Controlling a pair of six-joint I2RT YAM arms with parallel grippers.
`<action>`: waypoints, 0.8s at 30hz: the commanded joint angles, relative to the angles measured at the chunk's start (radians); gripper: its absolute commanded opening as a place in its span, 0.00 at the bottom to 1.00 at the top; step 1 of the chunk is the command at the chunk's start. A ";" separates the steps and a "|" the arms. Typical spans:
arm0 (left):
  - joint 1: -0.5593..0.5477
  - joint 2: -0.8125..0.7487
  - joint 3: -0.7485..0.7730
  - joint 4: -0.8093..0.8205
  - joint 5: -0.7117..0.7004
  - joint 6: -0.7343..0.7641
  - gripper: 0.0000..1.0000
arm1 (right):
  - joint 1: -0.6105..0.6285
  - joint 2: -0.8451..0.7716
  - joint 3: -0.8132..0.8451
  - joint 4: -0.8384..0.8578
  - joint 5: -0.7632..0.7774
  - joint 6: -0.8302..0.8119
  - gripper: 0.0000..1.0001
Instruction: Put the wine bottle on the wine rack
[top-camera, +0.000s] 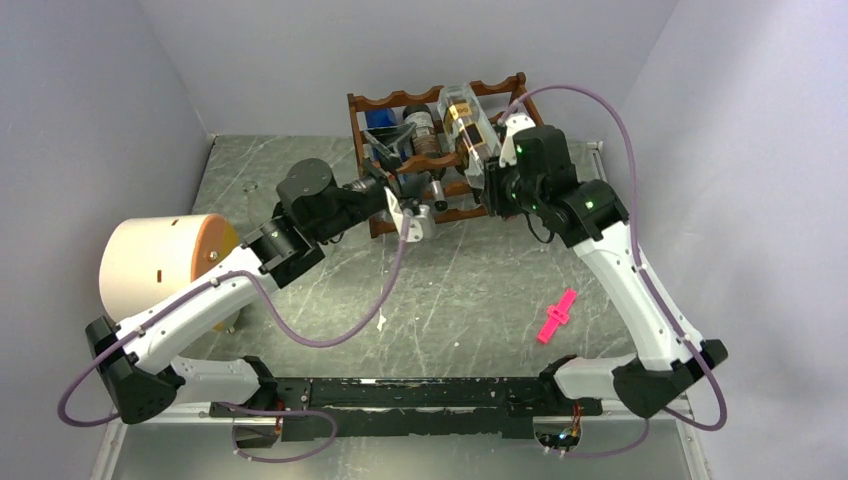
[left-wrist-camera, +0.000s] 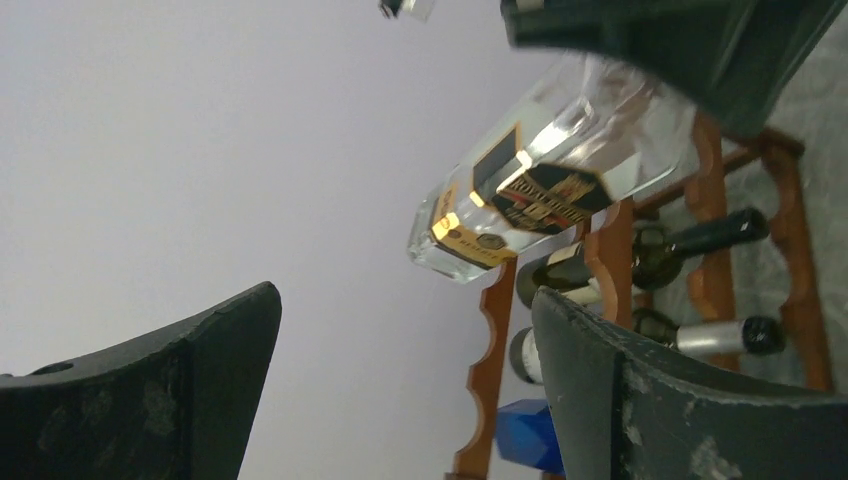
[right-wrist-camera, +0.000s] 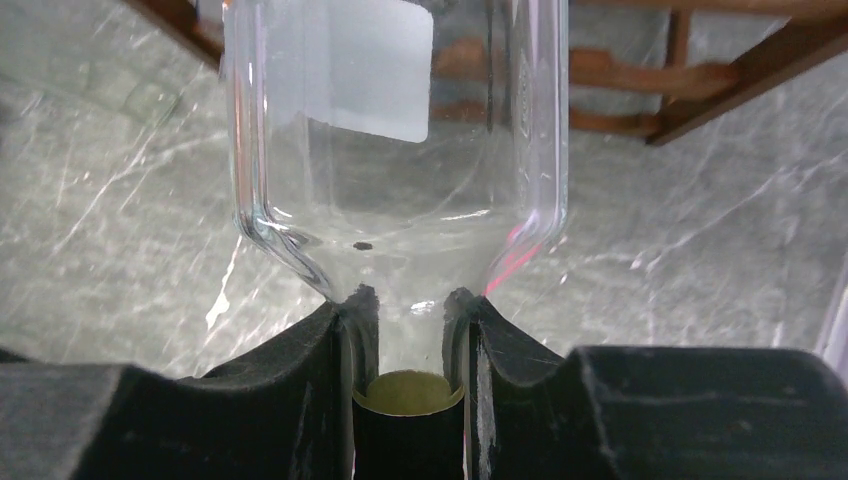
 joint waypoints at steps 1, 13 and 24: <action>0.004 -0.067 -0.019 0.140 -0.053 -0.382 0.98 | -0.028 0.065 0.160 0.235 0.104 -0.082 0.00; 0.005 -0.240 -0.171 -0.017 -0.422 -1.207 1.00 | -0.296 0.279 0.370 0.283 -0.095 -0.149 0.00; 0.006 -0.343 -0.343 -0.197 -0.247 -1.509 0.99 | -0.385 0.430 0.498 0.208 -0.208 -0.266 0.00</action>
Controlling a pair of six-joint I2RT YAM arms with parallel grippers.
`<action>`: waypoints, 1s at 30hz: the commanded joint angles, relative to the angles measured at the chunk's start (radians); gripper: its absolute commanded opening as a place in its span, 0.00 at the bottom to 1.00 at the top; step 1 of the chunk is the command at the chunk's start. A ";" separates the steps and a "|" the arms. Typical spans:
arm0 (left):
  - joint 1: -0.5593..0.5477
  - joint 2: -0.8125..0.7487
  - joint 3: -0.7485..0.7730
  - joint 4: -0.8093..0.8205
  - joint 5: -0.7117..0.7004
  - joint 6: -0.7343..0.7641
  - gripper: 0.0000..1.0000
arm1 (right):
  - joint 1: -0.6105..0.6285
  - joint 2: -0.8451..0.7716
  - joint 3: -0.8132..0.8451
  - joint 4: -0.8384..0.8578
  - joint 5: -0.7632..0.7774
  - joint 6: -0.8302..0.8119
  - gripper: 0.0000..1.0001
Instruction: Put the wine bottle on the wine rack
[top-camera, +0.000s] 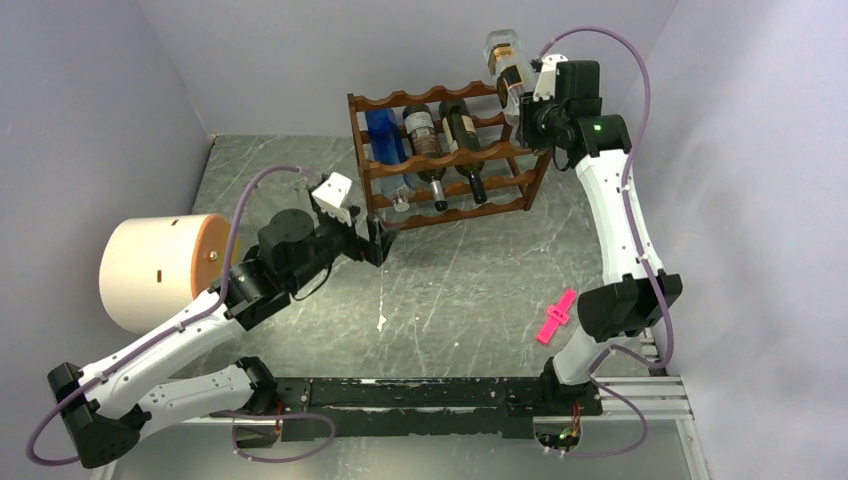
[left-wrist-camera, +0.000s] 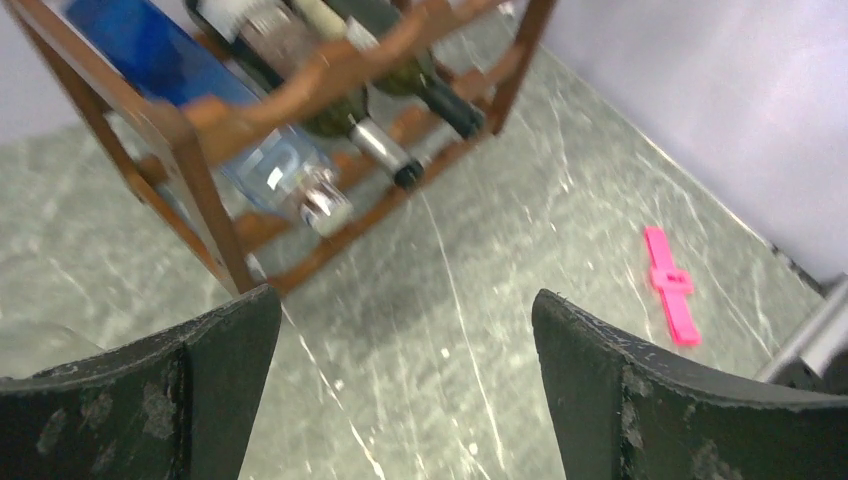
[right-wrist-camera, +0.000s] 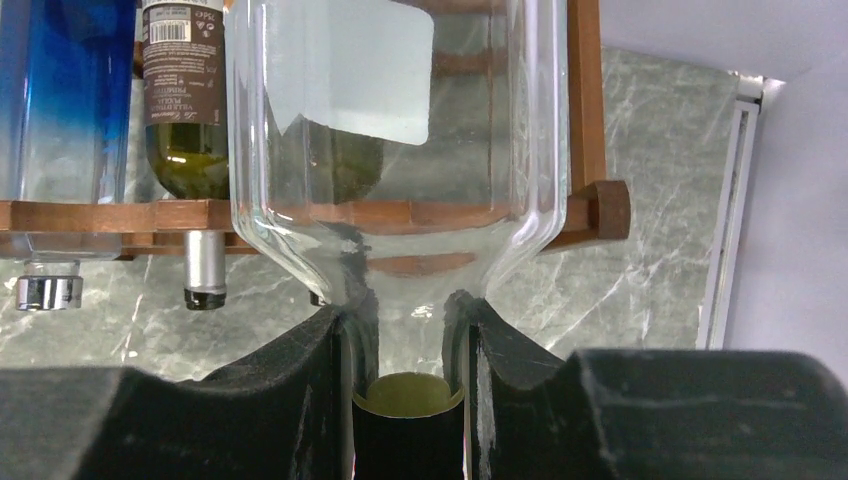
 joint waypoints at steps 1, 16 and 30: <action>0.004 -0.059 -0.060 0.006 0.176 -0.075 1.00 | -0.019 0.041 0.119 0.117 -0.070 -0.071 0.00; 0.004 -0.068 -0.087 -0.009 0.298 -0.048 0.99 | -0.069 0.222 0.245 0.077 -0.110 -0.085 0.00; 0.004 -0.042 -0.078 -0.021 0.333 -0.061 0.99 | -0.070 0.270 0.267 0.043 -0.083 -0.061 0.00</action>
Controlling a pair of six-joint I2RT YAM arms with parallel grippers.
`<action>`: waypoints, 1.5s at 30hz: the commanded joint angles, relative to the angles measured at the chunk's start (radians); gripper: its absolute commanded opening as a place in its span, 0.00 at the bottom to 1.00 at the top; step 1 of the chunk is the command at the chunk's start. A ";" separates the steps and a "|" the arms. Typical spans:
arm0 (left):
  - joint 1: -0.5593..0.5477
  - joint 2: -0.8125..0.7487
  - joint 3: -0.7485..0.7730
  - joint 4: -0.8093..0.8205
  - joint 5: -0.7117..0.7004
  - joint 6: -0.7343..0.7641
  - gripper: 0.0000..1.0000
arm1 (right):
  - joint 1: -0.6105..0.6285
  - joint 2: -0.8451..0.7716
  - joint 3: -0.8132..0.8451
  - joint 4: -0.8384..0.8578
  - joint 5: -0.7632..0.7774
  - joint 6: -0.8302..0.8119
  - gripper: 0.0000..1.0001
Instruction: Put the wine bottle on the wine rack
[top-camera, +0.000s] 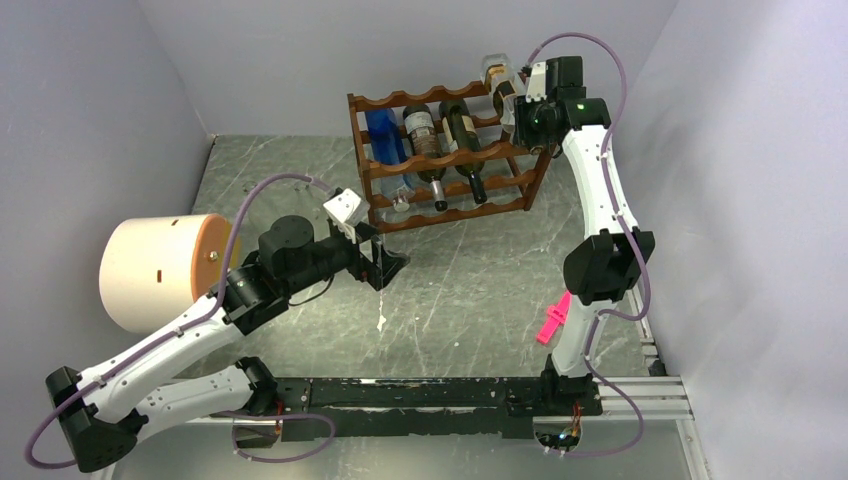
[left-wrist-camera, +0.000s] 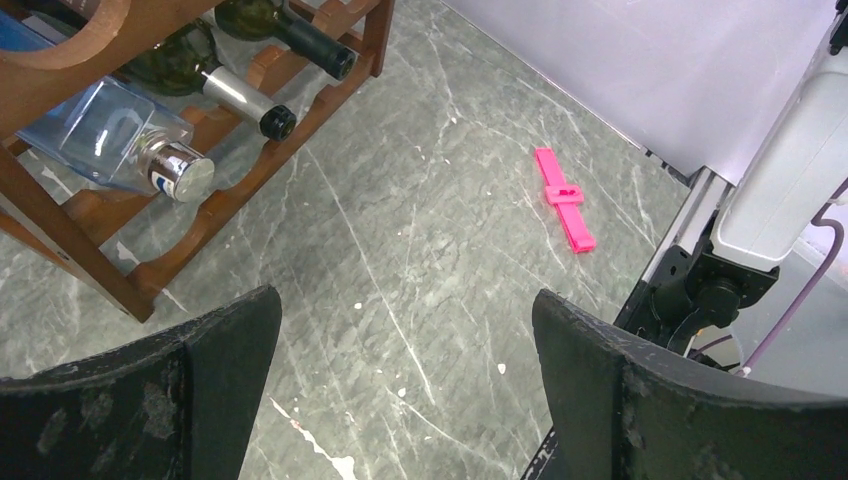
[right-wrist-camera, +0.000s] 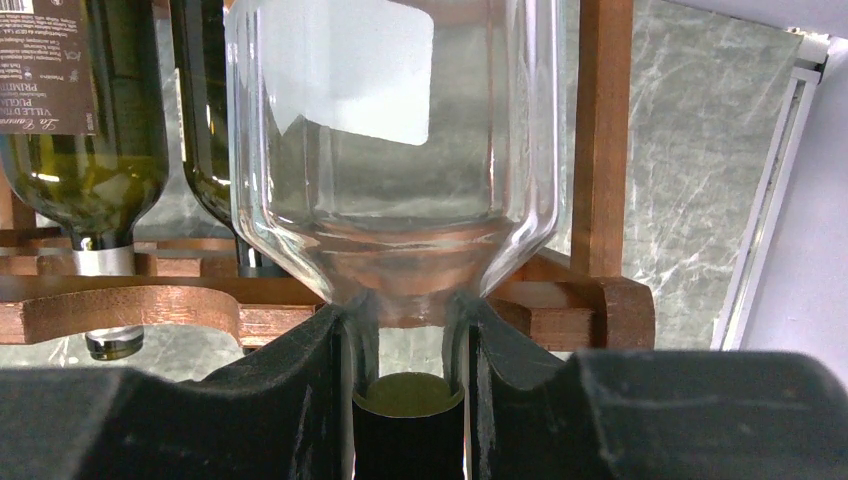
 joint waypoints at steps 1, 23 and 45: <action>0.003 0.010 0.006 0.011 0.036 -0.015 0.99 | -0.005 -0.019 0.068 0.124 -0.015 0.005 0.00; 0.004 -0.007 0.008 0.000 0.021 -0.007 0.98 | -0.006 0.000 0.049 0.096 -0.001 -0.016 0.51; 0.004 -0.033 0.090 -0.036 -0.168 0.044 0.99 | -0.004 -0.204 -0.079 0.225 -0.039 0.163 0.68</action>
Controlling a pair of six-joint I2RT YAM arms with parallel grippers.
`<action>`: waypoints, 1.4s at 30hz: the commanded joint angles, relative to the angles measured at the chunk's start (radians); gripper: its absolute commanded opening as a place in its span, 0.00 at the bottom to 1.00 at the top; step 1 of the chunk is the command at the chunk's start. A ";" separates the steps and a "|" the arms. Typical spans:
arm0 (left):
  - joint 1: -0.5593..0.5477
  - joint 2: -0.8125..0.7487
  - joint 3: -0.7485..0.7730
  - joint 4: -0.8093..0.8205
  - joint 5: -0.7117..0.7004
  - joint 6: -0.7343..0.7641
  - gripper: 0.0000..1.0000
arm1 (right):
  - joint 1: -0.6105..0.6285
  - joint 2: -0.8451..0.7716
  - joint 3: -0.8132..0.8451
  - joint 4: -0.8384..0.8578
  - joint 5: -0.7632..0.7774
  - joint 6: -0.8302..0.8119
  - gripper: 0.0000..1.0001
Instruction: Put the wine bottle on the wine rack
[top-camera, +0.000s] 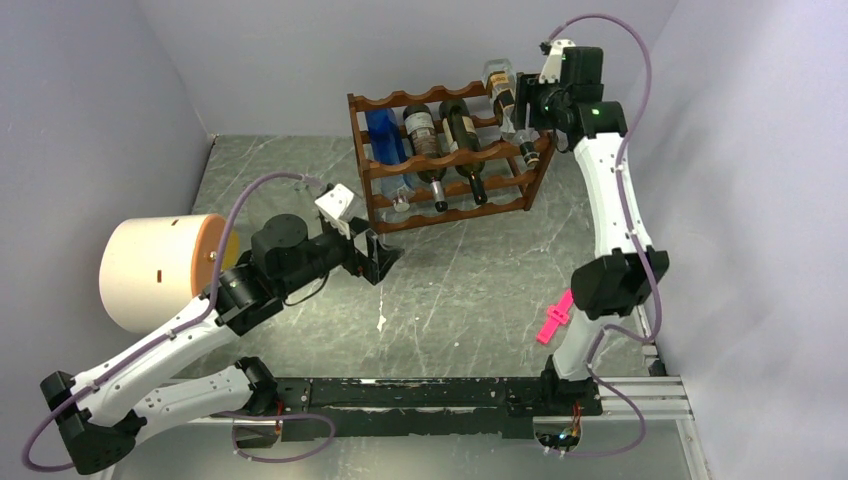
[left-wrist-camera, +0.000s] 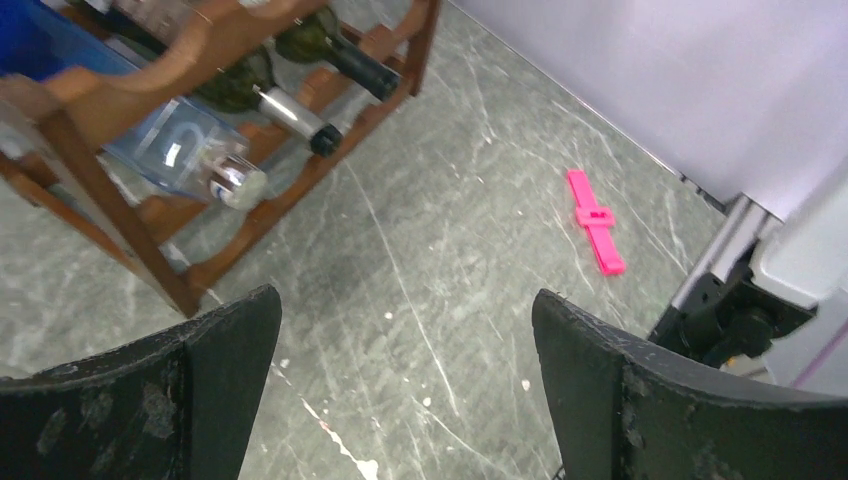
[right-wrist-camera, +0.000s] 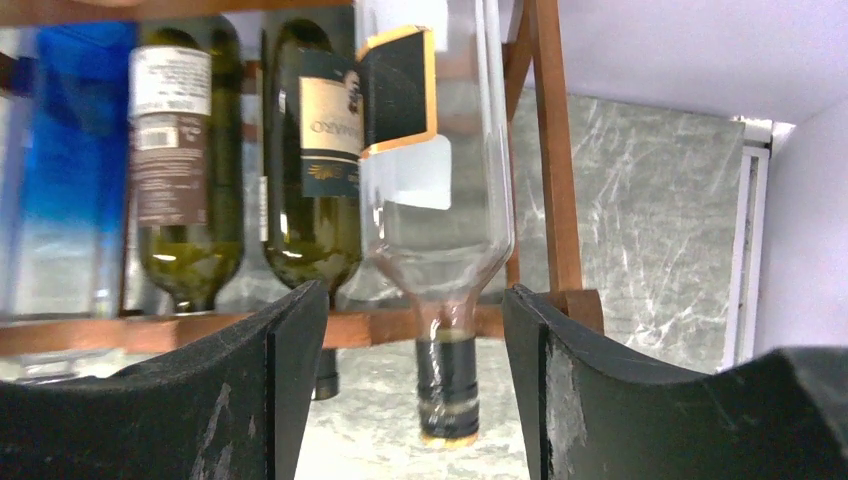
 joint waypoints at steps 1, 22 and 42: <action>0.004 -0.015 0.093 -0.019 -0.154 0.031 0.99 | 0.000 -0.152 -0.091 0.103 -0.052 0.110 0.68; 0.004 -0.160 0.381 -0.132 -0.252 0.159 0.98 | 0.566 -0.577 -0.743 0.655 -0.054 0.268 0.72; 0.004 -0.263 0.418 -0.212 -0.423 0.229 0.97 | 0.942 0.113 -0.320 0.749 0.325 0.302 0.75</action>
